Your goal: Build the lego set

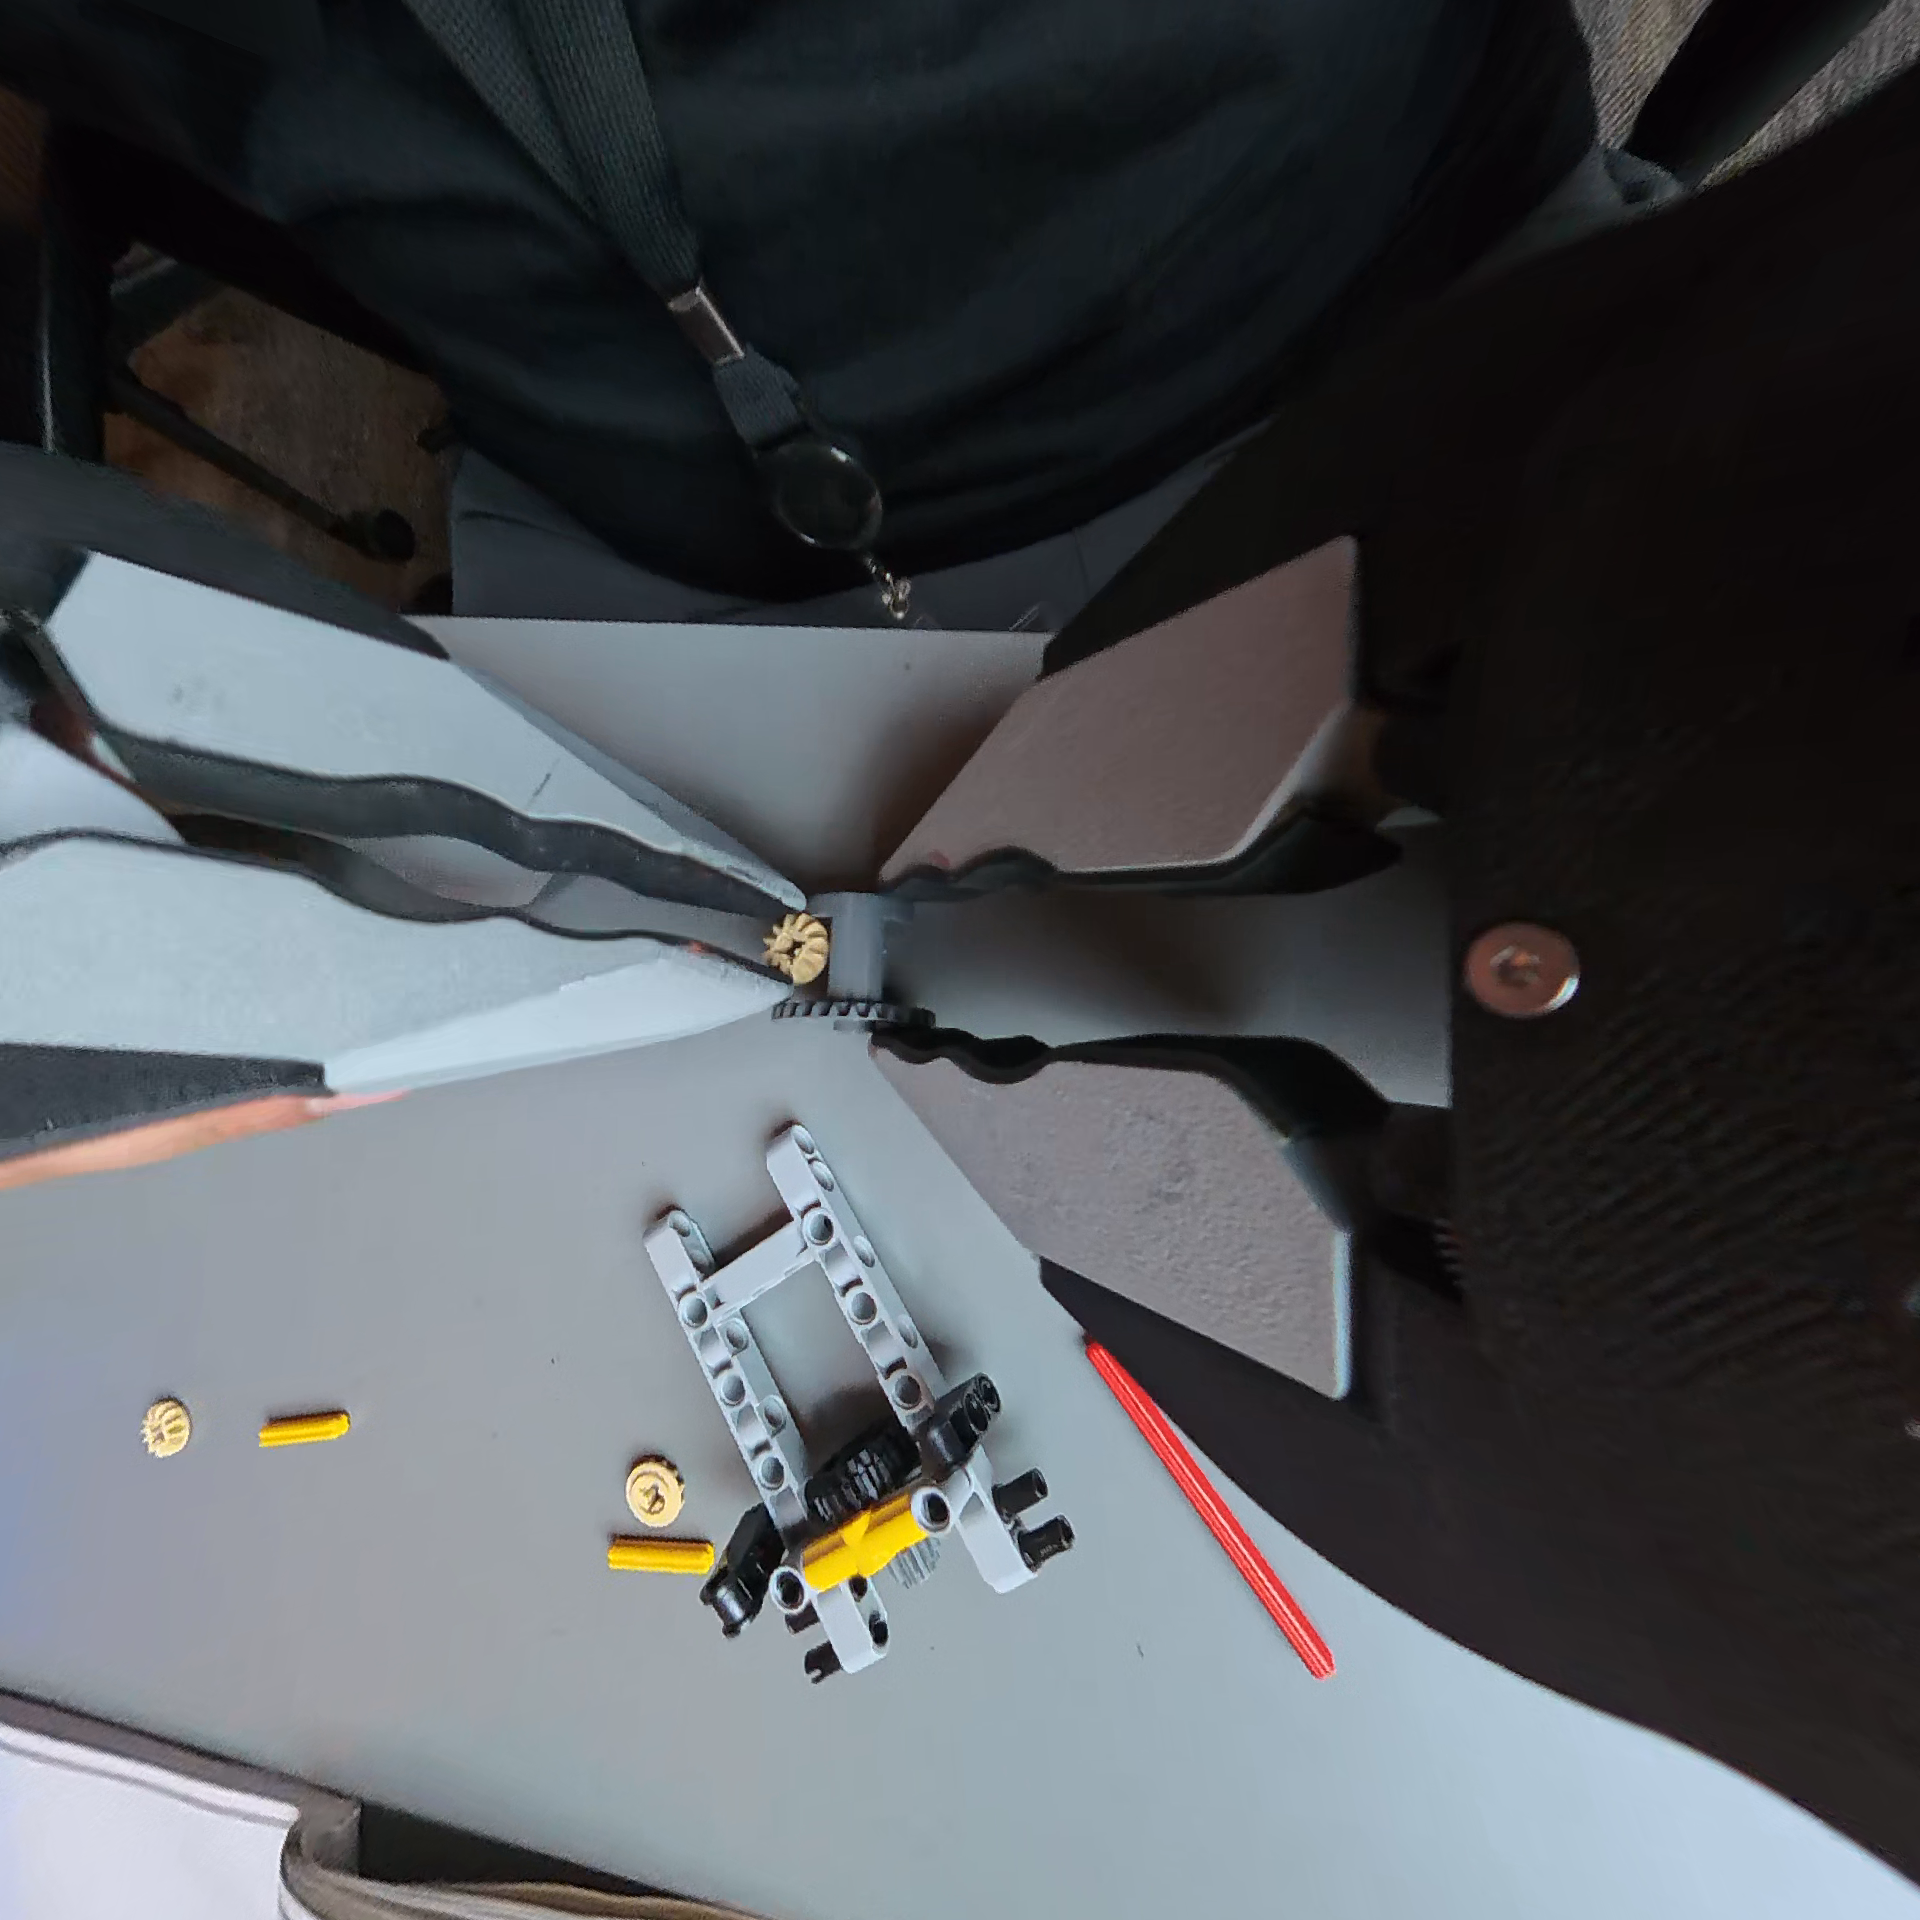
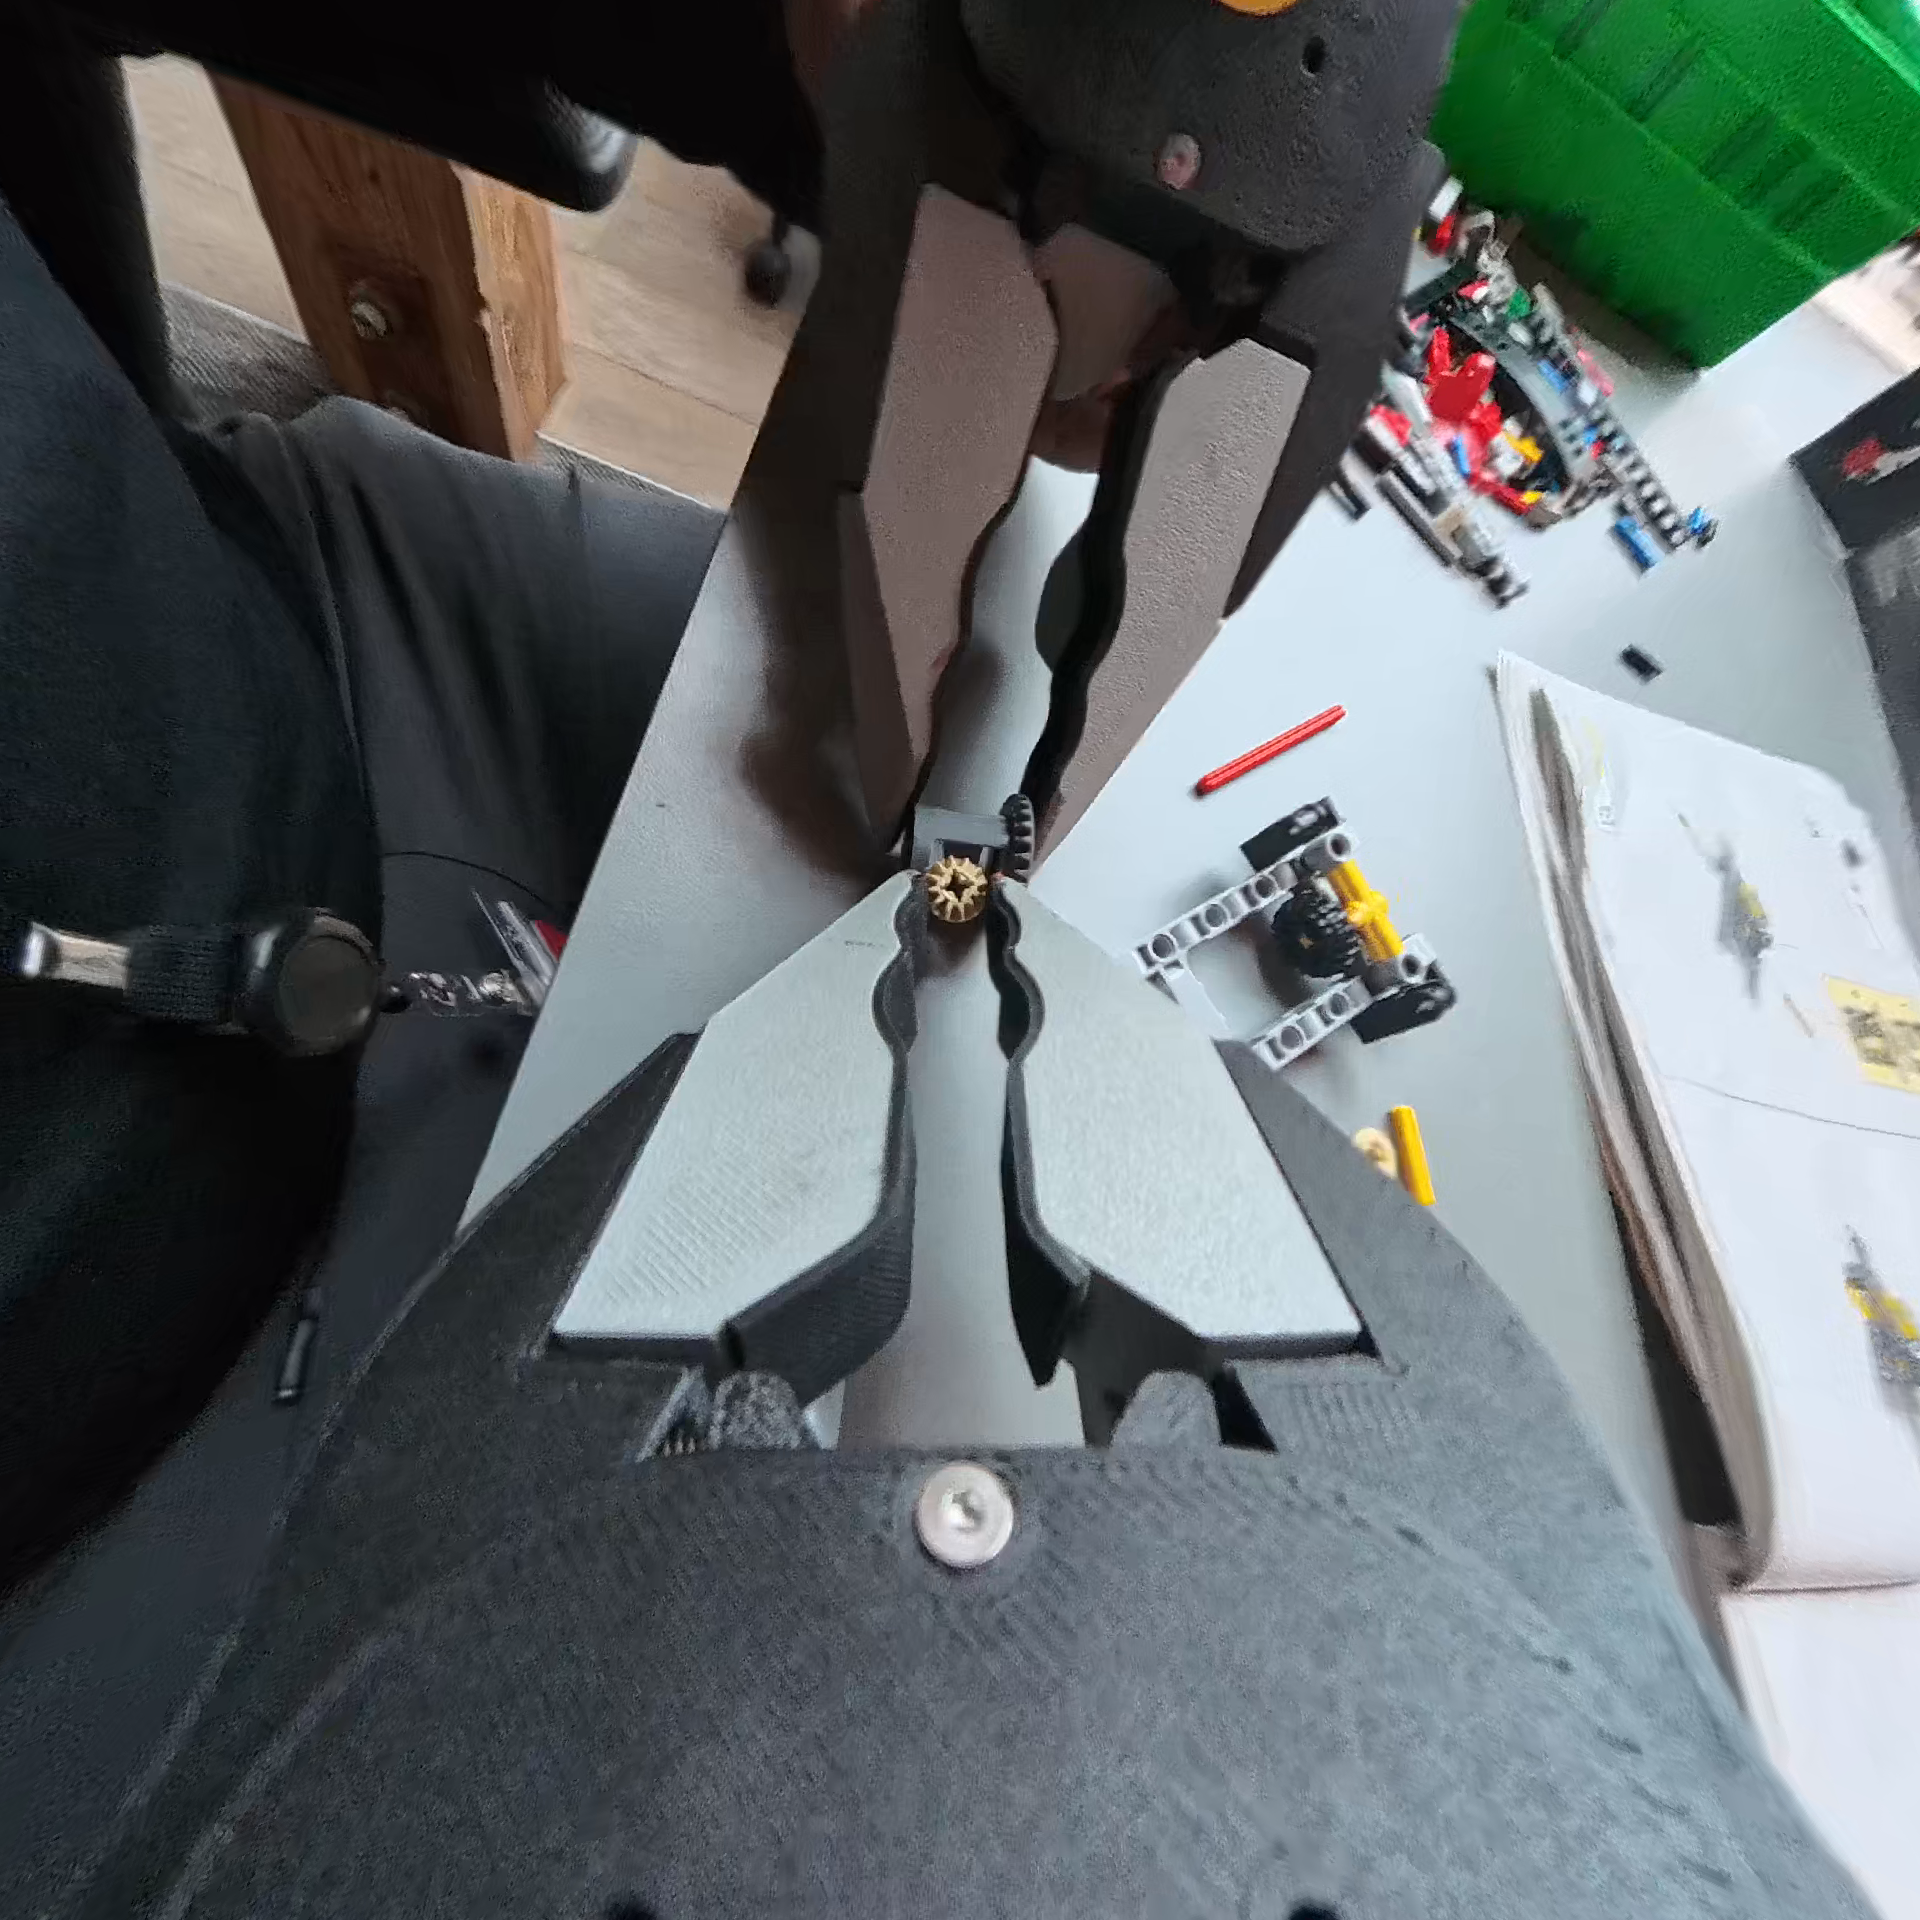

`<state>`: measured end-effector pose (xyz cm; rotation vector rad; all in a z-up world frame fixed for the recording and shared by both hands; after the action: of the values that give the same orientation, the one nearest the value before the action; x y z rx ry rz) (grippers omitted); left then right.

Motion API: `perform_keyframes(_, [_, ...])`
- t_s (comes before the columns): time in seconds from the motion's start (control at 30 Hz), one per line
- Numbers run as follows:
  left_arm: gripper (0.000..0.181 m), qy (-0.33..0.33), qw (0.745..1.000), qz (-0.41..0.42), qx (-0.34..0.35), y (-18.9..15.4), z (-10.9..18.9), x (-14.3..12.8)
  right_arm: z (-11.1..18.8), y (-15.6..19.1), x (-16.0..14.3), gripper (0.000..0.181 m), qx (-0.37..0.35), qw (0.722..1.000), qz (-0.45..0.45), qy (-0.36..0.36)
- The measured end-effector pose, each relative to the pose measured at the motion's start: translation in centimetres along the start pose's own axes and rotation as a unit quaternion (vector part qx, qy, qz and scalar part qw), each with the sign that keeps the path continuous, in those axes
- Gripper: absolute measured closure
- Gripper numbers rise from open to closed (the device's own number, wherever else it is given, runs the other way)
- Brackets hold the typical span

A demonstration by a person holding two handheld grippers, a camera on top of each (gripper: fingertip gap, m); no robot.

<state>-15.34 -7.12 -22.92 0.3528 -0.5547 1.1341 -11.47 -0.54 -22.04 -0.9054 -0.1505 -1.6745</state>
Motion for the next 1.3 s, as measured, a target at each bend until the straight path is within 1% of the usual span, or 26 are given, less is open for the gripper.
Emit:
perform_keyframes(0.1, [0.159, -0.006, 0.999, -0.003, -0.045, 0.2, 0.2, -0.2, -0.1, 0.3, 0.1, 0.174, -0.027, 0.999, 0.035, 0.008])
perform_keyframes(0.2, [0.159, -0.002, 0.996, -0.03, -0.08, 0.7, 0.2, -0.2, -0.8, 0.7, -0.4, 0.172, -0.032, 0.997, 0.054, 0.049])
perform_keyframes(0.27, [0.159, 0.003, 0.994, -0.051, -0.098, 1.0, 0.1, -0.1, -0.8, 1.0, -0.3, 0.17, -0.042, 0.996, 0.061, 0.055])
perform_keyframes(0.33, [0.159, 0.006, 0.993, -0.069, -0.1, 1.3, 0.1, 0.0, -0.6, 1.2, -0.2, 0.164, -0.034, 0.997, 0.054, 0.048])
perform_keyframes(0.43, [0.159, 0.022, 0.993, -0.086, -0.082, 1.4, 0.4, -0.2, -0.3, 0.6, -1.0, 0.163, -0.041, 0.997, 0.04, 0.054])
perform_keyframes(0.5, [0.159, 0.033, 0.993, -0.09, -0.075, 1.4, 0.7, -0.6, 0.2, 0.4, -1.3, 0.16, -0.031, 0.997, 0.04, 0.054])
perform_keyframes(0.6, [0.16, 0.049, 0.993, -0.084, -0.073, 1.2, 0.9, -0.6, 0.7, 0.7, -1.4, 0.163, 0.005, 0.997, 0.06, 0.04])
perform_keyframes(0.67, [0.159, 0.05, 0.991, -0.095, -0.074, 1.0, 0.7, -0.4, 0.8, 0.7, -1.4, 0.167, 0.032, 0.996, 0.07, 0.042])
perform_keyframes(0.77, [0.159, 0.042, 0.99, -0.106, -0.077, 1.0, 0.5, -0.3, 0.9, 0.6, -1.2, 0.168, 0.032, 0.99, 0.129, 0.042])
perform_keyframes(0.83, [0.16, 0.039, 0.99, -0.104, -0.086, 1.1, 0.6, -0.4, 0.7, 0.1, -1.0, 0.166, 0.031, 0.987, 0.144, 0.057])
perform_keyframes(0.9, [0.16, 0.042, 0.99, -0.103, -0.088, 1.1, 0.7, -0.5, 0.3, 0.4, -0.6, 0.154, 0.069, 0.988, 0.12, 0.073])
perform_keyframes(0.97, [0.159, 0.041, 0.989, -0.114, -0.088, 0.8, 0.7, -0.6, 0.1, 0.8, -0.2, 0.151, 0.086, 0.988, 0.099, 0.079])
perform_keyframes(1.03, [0.159, 0.036, 0.987, -0.126, -0.087, 0.6, 0.8, -0.7, 0.3, 1.2, 0.0, 0.149, 0.082, 0.989, 0.084, 0.085])
perform_keyframes(1.17, [0.16, 0.027, 0.988, -0.119, -0.094, 0.8, 0.8, -0.8, 0.6, 2.4, 0.3, 0.145, 0.069, 0.993, 0.03, 0.09])
perform_keyframes(1.23, [0.16, 0.022, 0.988, -0.119, -0.097, 0.7, 0.8, -0.9, 0.3, 2.3, 0.2, 0.144, 0.048, 0.994, 0.019, 0.094])
perform_keyframes(1.3, [0.16, 0.023, 0.988, -0.12, -0.098, 0.7, 0.9, -1.0, 0.2, 2.0, 0.3, 0.14, 0.044, 0.994, 0.003, 0.1])
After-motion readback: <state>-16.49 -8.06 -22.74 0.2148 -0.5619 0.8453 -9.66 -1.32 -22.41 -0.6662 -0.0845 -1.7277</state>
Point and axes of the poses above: each gripper's, where its closed fingertips meet, z back along the fingers, x out of its top, y = z × x across the jaws, the point moved 5 cm from there along z, back along the fingers, and after that the axes turned 11 degrees about y, right-handed, at the moved point
